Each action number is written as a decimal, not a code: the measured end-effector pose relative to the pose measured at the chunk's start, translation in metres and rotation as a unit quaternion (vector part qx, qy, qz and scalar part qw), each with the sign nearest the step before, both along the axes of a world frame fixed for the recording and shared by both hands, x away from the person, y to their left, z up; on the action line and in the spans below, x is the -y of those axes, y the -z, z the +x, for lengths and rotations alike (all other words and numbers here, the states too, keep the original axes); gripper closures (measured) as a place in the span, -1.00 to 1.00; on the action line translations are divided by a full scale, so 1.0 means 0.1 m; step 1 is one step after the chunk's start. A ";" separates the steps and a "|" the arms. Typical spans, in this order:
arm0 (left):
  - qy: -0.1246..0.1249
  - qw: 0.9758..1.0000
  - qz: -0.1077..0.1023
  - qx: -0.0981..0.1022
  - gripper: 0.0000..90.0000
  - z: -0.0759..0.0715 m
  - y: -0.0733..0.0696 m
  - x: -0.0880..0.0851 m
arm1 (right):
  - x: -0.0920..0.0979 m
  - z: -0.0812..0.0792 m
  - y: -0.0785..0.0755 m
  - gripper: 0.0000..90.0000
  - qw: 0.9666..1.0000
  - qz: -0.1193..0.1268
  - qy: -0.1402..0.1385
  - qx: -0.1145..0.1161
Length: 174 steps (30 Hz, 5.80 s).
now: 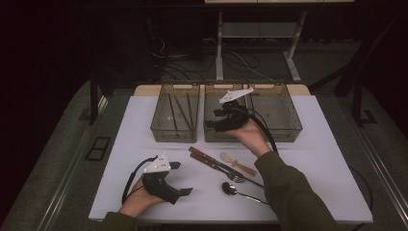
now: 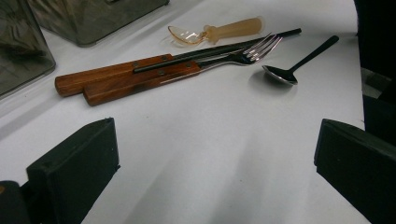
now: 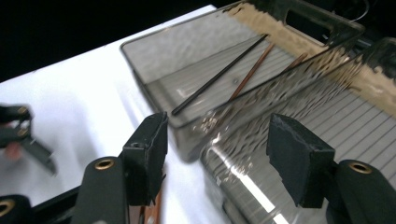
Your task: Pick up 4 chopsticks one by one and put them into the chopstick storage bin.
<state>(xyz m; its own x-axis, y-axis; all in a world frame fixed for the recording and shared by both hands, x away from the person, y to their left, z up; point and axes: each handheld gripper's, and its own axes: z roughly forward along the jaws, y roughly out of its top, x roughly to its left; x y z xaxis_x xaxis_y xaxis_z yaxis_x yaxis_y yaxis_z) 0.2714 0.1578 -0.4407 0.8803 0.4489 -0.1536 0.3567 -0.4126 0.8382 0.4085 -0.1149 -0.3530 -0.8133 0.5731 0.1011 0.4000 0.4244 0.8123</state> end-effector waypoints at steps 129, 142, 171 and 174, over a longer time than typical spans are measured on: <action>-0.008 1.000 0.018 0.004 -1.00 0.02 0.02 0.00 | 1.24 -1.13 0.48 0.90 0.998 0.011 -0.054 -0.021; -0.006 1.000 0.022 0.005 -1.00 0.00 0.01 0.01 | 1.19 -1.00 0.35 0.90 0.999 0.029 -0.030 -0.008; 0.001 1.000 0.024 0.009 -1.00 0.00 0.01 0.01 | 0.79 -0.56 0.20 0.90 0.999 0.044 0.012 -0.005; 0.001 1.000 0.022 0.006 -1.00 -0.01 0.01 0.01 | 0.72 -0.49 0.18 0.90 0.999 0.046 0.016 -0.004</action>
